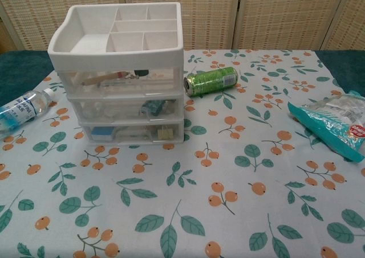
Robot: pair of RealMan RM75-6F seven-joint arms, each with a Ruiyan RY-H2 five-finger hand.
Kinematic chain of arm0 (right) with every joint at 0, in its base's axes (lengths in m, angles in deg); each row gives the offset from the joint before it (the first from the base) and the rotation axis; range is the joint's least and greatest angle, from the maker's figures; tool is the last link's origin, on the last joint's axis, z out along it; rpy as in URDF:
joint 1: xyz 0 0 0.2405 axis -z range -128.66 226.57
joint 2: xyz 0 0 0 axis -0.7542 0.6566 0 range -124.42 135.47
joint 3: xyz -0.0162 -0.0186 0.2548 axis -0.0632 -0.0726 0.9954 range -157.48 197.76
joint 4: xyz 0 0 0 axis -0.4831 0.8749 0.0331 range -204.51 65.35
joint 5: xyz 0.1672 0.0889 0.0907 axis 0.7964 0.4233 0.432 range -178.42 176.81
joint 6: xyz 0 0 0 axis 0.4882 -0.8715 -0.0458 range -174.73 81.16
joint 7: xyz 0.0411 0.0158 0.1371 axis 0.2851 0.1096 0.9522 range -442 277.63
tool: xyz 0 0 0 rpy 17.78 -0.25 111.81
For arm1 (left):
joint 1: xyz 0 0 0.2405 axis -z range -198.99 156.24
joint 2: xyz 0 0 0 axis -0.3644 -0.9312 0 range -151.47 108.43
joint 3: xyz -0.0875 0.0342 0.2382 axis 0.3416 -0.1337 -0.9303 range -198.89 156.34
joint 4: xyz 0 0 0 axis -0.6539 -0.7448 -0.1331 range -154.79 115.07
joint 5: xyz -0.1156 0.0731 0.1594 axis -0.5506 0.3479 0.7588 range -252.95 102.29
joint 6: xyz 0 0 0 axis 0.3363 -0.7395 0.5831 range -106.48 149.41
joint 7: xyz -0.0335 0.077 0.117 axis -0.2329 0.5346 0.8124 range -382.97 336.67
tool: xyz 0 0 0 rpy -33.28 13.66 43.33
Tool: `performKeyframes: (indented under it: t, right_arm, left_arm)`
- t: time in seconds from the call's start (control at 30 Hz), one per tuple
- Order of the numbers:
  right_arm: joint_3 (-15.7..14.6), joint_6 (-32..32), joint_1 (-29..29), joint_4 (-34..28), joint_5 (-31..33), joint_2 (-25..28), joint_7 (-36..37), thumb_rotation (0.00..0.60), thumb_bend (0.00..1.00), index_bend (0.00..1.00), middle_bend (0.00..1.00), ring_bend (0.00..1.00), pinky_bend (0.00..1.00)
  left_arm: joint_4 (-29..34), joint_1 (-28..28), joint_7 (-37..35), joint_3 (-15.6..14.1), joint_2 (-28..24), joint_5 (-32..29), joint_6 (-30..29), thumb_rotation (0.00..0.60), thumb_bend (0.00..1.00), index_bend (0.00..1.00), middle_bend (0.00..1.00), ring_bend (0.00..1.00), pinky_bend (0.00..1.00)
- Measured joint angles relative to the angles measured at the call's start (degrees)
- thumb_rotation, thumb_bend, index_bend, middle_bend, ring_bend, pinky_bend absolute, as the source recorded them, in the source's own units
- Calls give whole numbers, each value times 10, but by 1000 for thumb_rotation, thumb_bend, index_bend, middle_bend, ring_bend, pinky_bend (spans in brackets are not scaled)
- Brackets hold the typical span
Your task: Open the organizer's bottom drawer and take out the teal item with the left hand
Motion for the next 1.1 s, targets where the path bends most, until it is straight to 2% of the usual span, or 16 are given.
performKeyframes:
  t: [0.3, 0.47, 0.57, 0.67, 0.83, 0.93, 1.1]
  right_arm:
    - [2, -6, 2, 2, 0, -1, 3, 600, 238, 144, 212, 143, 177]
    - [8, -16, 3, 0, -1, 2, 5, 600, 243, 144, 212, 143, 179]
    - [14, -21, 3, -6, 0, 9, 4, 600, 249, 144, 212, 143, 180]
    - [22, -24, 1, -11, 3, 17, 3, 600, 250, 138, 212, 143, 180]
    - [35, -26, -4, -19, 11, 29, -4, 600, 250, 136, 212, 144, 180]
    - [41, -26, -7, -24, 14, 36, -8, 600, 250, 136, 212, 143, 180]
    - [47, -22, -12, -29, 22, 42, -13, 600, 250, 132, 212, 143, 180]
  left_arm:
    - [-3, 3, -4, -2, 3, 6, -1, 600, 248, 170, 252, 208, 263]
    - [-12, 3, -21, -1, 7, 19, -14, 600, 248, 171, 285, 279, 366]
    - [-19, 8, -35, -2, 10, 33, -17, 600, 248, 182, 349, 350, 489]
    - [-27, 16, -46, -2, 15, 49, -18, 600, 248, 225, 448, 461, 676]
    - [-43, 37, -71, -3, 26, 86, -18, 600, 248, 323, 683, 688, 923]
    - [-52, 56, -96, -5, 33, 113, -15, 600, 248, 353, 776, 767, 992]
    - [-54, 90, -132, -16, 42, 147, 9, 600, 248, 371, 857, 840, 1000]
